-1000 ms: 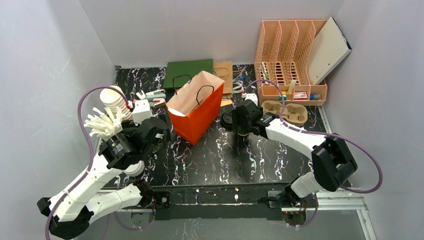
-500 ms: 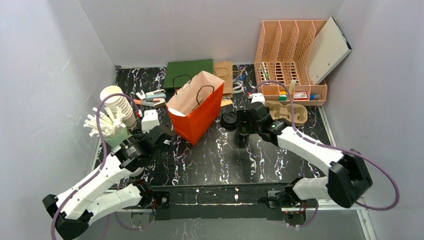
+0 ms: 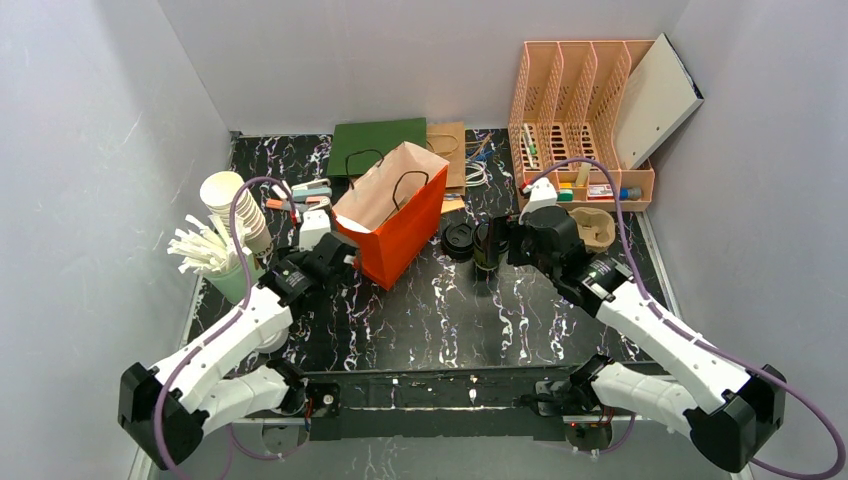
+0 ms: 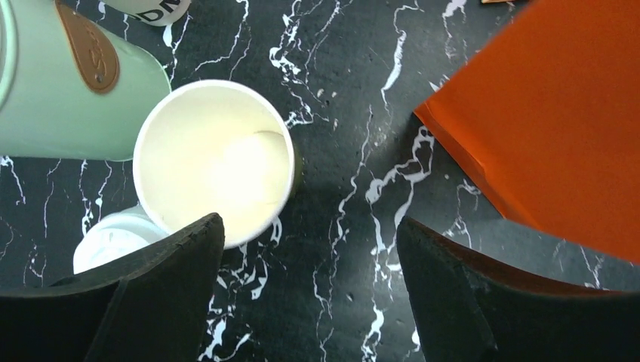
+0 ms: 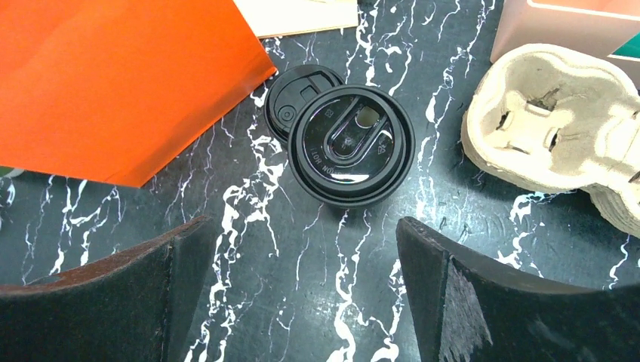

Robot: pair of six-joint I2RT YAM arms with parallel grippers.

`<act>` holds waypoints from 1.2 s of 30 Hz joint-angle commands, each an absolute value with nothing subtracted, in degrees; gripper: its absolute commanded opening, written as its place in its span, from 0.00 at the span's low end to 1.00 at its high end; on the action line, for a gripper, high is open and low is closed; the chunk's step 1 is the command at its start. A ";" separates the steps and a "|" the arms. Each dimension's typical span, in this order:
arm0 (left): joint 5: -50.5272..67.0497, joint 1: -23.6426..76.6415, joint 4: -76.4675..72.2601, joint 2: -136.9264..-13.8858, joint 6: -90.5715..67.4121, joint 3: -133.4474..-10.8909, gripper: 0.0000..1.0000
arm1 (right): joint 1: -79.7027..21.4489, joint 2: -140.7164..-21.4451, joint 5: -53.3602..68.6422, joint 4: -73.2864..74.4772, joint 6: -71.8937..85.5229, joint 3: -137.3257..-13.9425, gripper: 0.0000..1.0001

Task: Pack the takeout coffee
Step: Move the coffee cup to the center of the board, then pick up the coffee cup from the center of the board.

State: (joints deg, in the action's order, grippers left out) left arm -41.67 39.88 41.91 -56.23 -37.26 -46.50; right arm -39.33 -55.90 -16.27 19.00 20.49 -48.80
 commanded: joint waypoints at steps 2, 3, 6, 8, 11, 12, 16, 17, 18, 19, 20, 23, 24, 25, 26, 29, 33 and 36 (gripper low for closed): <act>-33.57 30.72 33.37 -58.43 -30.81 -44.26 0.79 | -39.20 -53.96 -15.11 19.78 18.37 -49.11 0.98; -31.19 29.03 32.48 -59.16 -30.49 -43.95 0.76 | -39.24 -53.66 -14.85 19.72 18.37 -49.13 0.98; -26.84 25.24 31.98 -63.18 -29.93 -44.31 0.64 | -39.24 -52.82 -14.57 19.37 18.37 -49.29 0.98; -26.84 24.74 32.95 -64.92 -30.16 -45.00 0.56 | -39.20 -52.35 -14.68 19.17 18.24 -49.32 0.98; -28.04 24.54 33.59 -66.15 -31.46 -45.14 0.52 | -39.20 -51.74 -14.95 19.25 18.19 -49.30 0.98; -27.74 24.45 33.58 -66.55 -31.62 -45.01 0.50 | -39.20 -51.57 -15.02 19.27 18.19 -49.23 0.98; -25.68 24.35 35.33 -66.90 -32.30 -45.88 0.20 | -39.20 -51.07 -15.20 19.72 18.52 -49.05 0.98; -25.05 24.35 35.94 -66.10 -32.46 -46.02 0.13 | -39.20 -50.99 -15.26 19.89 18.59 -49.04 0.98; -24.07 24.35 36.61 -65.12 -32.62 -46.25 0.06 | -39.20 -50.97 -15.33 20.02 18.63 -49.04 0.98; -22.71 24.35 37.47 -63.86 -32.57 -46.61 0.01 | -39.20 -50.90 -15.52 20.14 18.63 -49.04 0.98; -20.92 24.35 38.95 -62.86 -32.30 -47.33 0.00 | -39.20 -50.96 -15.55 20.28 18.70 -49.02 0.98; -12.97 24.41 44.81 -60.93 -30.61 -50.75 0.00 | -39.20 -51.02 -15.81 20.47 18.79 -49.00 0.98; -9.92 24.43 46.47 -60.38 -30.22 -51.77 0.00 | -39.20 -51.06 -15.81 20.48 18.87 -48.96 0.98; -6.58 24.58 47.72 -59.57 -29.94 -52.31 0.00 | -39.20 -51.14 -15.83 20.50 19.04 -48.85 0.98; -3.48 24.82 48.55 -58.77 -30.24 -52.53 0.00 | -39.20 -51.33 -15.80 20.48 19.25 -48.74 0.98; -1.87 29.51 49.66 -54.56 -36.66 -52.11 0.00 | -39.20 -51.57 -15.52 19.95 19.91 -48.44 0.98; -9.72 43.70 48.52 -51.52 -47.97 -55.20 0.00 | -39.20 -51.62 -15.12 19.06 20.43 -48.26 0.98; -17.32 56.11 47.70 -55.37 -53.20 -57.02 0.00 | -39.20 -51.89 -15.01 18.65 20.49 -48.40 0.98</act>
State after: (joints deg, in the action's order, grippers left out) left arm -9.26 44.23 46.96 -52.47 -43.31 -53.54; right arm -39.33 -51.94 -14.94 20.86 19.77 -48.80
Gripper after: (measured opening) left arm 0.026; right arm 0.983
